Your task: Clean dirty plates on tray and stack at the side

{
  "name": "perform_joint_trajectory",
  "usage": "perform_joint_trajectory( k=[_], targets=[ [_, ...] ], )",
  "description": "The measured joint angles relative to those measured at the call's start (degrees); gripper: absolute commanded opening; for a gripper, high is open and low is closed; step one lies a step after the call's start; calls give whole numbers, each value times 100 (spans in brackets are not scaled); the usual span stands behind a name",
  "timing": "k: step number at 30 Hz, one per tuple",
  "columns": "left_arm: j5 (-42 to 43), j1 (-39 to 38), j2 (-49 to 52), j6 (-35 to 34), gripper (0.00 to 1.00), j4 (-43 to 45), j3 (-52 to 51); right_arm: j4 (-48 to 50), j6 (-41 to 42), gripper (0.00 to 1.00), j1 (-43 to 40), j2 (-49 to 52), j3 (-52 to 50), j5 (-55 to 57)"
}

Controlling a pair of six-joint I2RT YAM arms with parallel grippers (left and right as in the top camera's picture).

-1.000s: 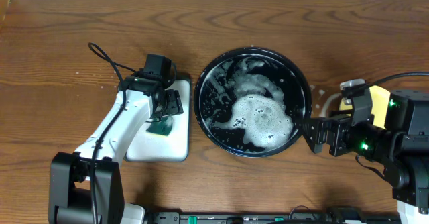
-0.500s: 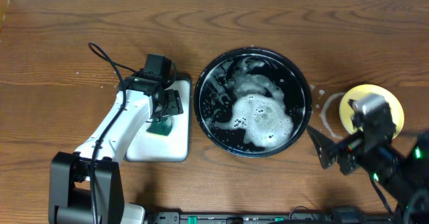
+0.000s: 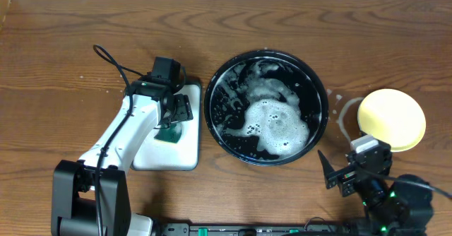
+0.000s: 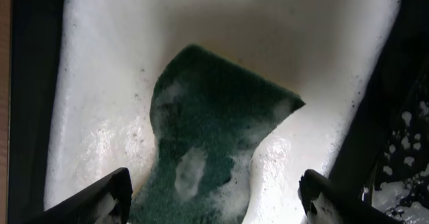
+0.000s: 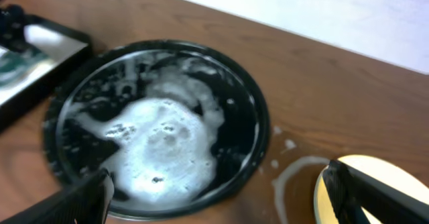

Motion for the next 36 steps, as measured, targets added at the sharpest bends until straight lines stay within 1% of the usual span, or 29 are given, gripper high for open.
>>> perform_joint_trajectory(
  k=[7,11,20,23,36],
  targets=[
    [-9,0,0,0,81,-2,0,782,-17,99,2,-1040,-1370,177],
    [-7,0,0,0,81,-2,0,1425,-24,99,44,-1099,-1768,221],
    [-7,0,0,0,81,-2,0,3550,-39,99,79,-1137,-2706,227],
    [-7,0,0,0,81,-2,0,3687,-39,99,81,-1137,-2824,227],
    [-7,0,0,0,81,-2,0,3700,-39,99,151,-1137,-2835,227]
  ],
)
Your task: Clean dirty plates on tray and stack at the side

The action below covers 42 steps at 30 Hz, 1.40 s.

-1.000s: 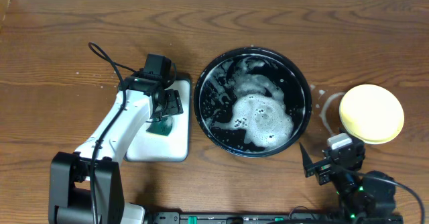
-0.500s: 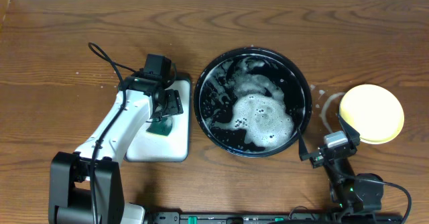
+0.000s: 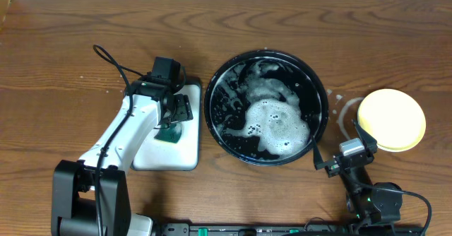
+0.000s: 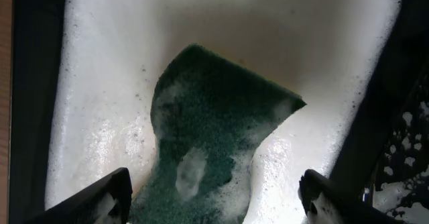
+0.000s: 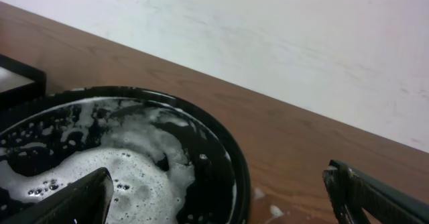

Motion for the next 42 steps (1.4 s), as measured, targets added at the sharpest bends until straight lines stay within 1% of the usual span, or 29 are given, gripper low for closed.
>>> perform_joint_trajectory(
  k=[14,17,20,22,25,29,33,37,42],
  targets=[
    [-2,-42,-11,0,81,0,0,0,0,99,2,0,0,0],
    [-48,-219,-151,0,81,2,-22,0,0,99,2,0,0,0],
    [-313,-503,-584,0,81,68,-186,0,0,99,2,0,0,2],
    [-514,-662,-1069,-2,81,328,-422,0,0,99,2,0,0,0],
    [-697,-715,-1882,4,81,1078,-846,0,0,99,2,0,0,2],
    [-833,-651,-3370,144,81,2280,-1705,2,-2,99,2,2,0,2],
    [-907,-424,-4977,275,81,2922,-2538,2,-2,99,2,0,0,2],
    [-901,-17,-6347,302,81,3086,-3213,0,-2,99,2,0,0,2],
    [-870,431,-7565,317,81,3084,-3932,0,-2,99,2,0,0,2]
  ],
)
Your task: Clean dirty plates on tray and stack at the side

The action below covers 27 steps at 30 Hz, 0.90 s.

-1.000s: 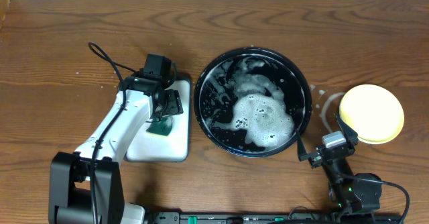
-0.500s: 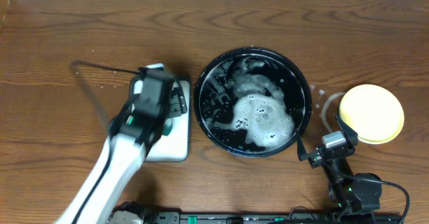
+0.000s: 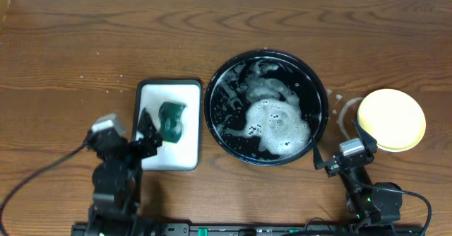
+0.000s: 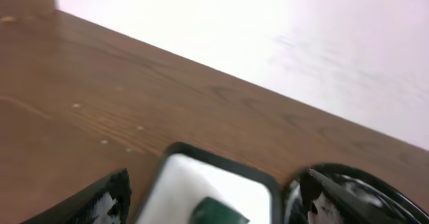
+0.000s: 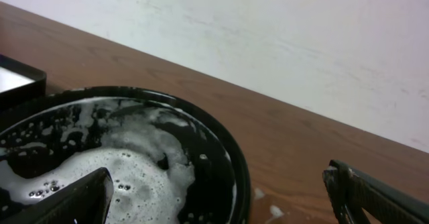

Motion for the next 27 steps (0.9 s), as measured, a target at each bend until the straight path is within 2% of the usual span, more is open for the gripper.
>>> perform_joint_trajectory(
  k=[8,17,27],
  targets=[
    [37,68,-1528,2,81,581,-1023,2,2,99,0,0,-2,0],
    [92,68,-1580,0,81,1080,-1950,2,0,99,0,0,-2,0],
    [103,68,-1585,0,81,1047,-1954,4,2,99,0,0,-2,-2]
  ],
)
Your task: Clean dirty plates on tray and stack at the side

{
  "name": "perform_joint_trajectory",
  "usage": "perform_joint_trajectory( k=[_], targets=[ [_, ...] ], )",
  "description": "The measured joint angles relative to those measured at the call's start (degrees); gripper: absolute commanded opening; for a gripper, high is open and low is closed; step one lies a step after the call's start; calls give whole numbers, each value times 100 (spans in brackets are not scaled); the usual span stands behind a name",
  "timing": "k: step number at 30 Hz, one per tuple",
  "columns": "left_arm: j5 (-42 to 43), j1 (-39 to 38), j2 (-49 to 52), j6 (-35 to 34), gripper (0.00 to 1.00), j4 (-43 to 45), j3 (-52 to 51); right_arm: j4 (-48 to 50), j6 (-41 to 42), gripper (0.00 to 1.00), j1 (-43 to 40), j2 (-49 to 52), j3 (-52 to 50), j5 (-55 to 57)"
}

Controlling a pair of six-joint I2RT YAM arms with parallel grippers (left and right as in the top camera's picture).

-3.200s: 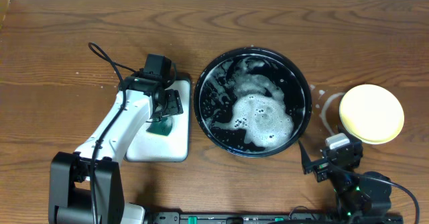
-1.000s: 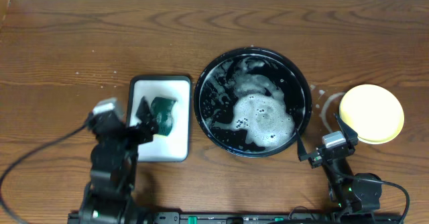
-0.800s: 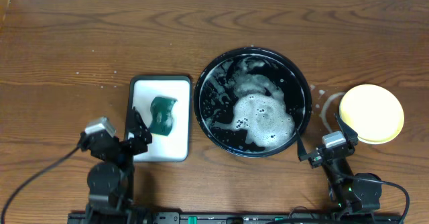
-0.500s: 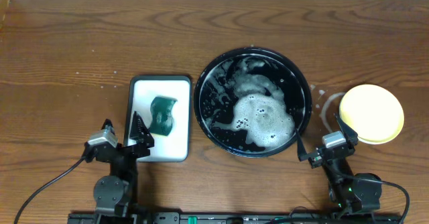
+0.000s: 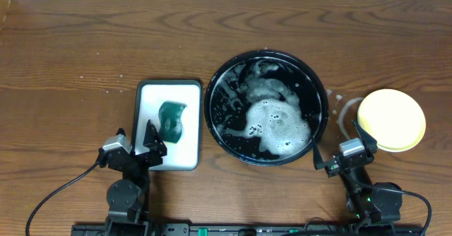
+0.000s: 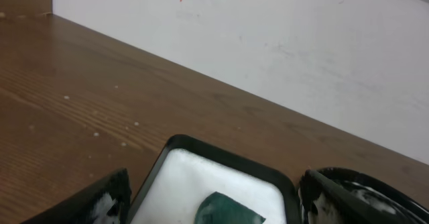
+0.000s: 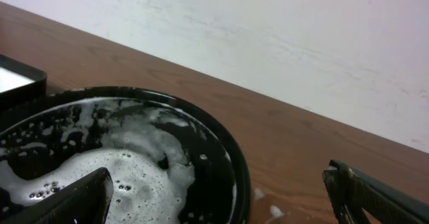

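A pale yellow plate (image 5: 392,120) rests on the table at the right, beside a wet ring. The white black-rimmed tray (image 5: 185,95) holds a green sponge (image 5: 171,121), seen again as the sponge (image 6: 228,212) on the tray (image 6: 201,148). My left gripper (image 5: 135,141) is open at the tray's near end, empty; in its own view the left gripper (image 6: 214,207) frames the sponge from behind. Also open and empty, my right gripper (image 5: 339,151) sits low between the basin and the plate, the right gripper (image 7: 221,204) facing the basin.
A round black basin (image 5: 266,107) full of soapy water and foam stands mid-table; the basin (image 7: 228,157) fills the lower left of the right wrist view. Water drops (image 5: 337,99) lie on the wood by the plate. A white wall runs behind the table.
My left arm has settled a little further right at the table's front edge, still open behind the tray. The right arm, sponge, basin and plate are unchanged.
At first my left gripper hung open right over the sponge in the tray, and my right one stood raised near the plate. The right arm then lay low at the front edge. Later the left arm was back at the front too, the sponge lying in the tray.
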Motion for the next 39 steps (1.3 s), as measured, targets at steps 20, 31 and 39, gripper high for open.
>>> perform_joint_trajectory(
  k=[20,31,39],
  targets=[
    [20,0,0,0,81,-83,22,0,0,99,0,0,0,0],
    [22,0,0,0,81,-87,31,0,-2,99,0,0,0,2],
    [22,0,0,0,81,-90,31,0,0,99,0,0,0,2]
  ],
)
